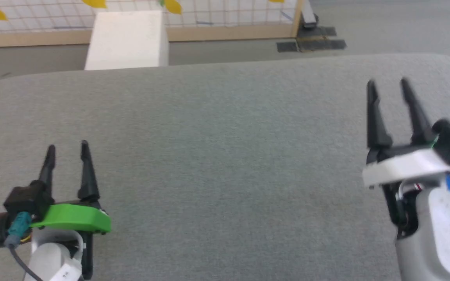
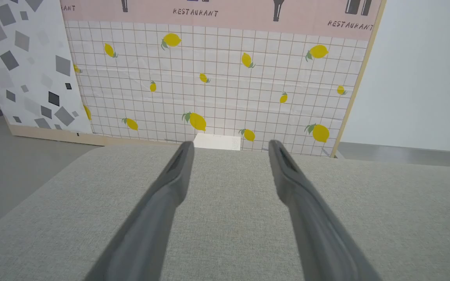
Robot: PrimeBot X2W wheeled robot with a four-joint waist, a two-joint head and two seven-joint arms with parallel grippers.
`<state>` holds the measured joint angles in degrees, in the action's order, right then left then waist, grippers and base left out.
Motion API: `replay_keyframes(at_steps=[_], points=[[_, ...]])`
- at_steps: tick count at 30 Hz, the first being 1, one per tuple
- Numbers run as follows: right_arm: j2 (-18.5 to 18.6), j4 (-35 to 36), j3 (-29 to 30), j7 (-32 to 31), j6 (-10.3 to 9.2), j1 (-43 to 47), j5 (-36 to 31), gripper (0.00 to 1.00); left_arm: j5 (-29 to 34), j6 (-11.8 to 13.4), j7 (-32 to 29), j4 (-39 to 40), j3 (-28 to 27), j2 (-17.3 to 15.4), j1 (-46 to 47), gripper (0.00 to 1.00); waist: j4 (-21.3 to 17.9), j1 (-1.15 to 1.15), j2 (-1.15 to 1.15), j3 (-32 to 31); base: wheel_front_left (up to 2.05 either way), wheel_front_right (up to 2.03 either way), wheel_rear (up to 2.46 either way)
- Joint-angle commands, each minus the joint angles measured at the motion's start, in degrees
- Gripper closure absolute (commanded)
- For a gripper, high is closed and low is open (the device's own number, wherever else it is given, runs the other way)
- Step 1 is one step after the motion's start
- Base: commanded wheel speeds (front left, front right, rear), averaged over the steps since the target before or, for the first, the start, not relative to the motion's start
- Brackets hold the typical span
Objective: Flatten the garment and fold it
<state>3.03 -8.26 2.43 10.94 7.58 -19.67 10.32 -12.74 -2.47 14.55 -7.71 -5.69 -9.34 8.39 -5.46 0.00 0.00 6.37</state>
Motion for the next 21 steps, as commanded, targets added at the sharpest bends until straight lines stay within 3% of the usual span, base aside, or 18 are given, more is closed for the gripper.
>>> replay_keyframes(at_steps=[1,10,21], points=[[-0.1,-1.1,0.1,1.4,-0.09,1.7,0.7,0.0,0.5,0.3,0.4,-0.6,0.3,0.5,1.0,0.0,2.7,0.0,0.0,-2.5,0.0,0.0,0.0],[-0.1,-3.7,-0.7,3.9,-0.09,9.1,0.6,0.0,2.0,0.7,0.4,-2.7,1.8,1.7,-0.4,0.0,4.0,0.0,0.0,-3.6,0.0,0.0,0.0],[-0.1,0.9,0.6,4.0,-0.09,16.8,0.7,0.0,4.3,0.2,0.4,-4.1,3.6,2.4,-3.2,0.0,4.4,0.0,0.0,-4.3,0.0,0.0,0.0]])
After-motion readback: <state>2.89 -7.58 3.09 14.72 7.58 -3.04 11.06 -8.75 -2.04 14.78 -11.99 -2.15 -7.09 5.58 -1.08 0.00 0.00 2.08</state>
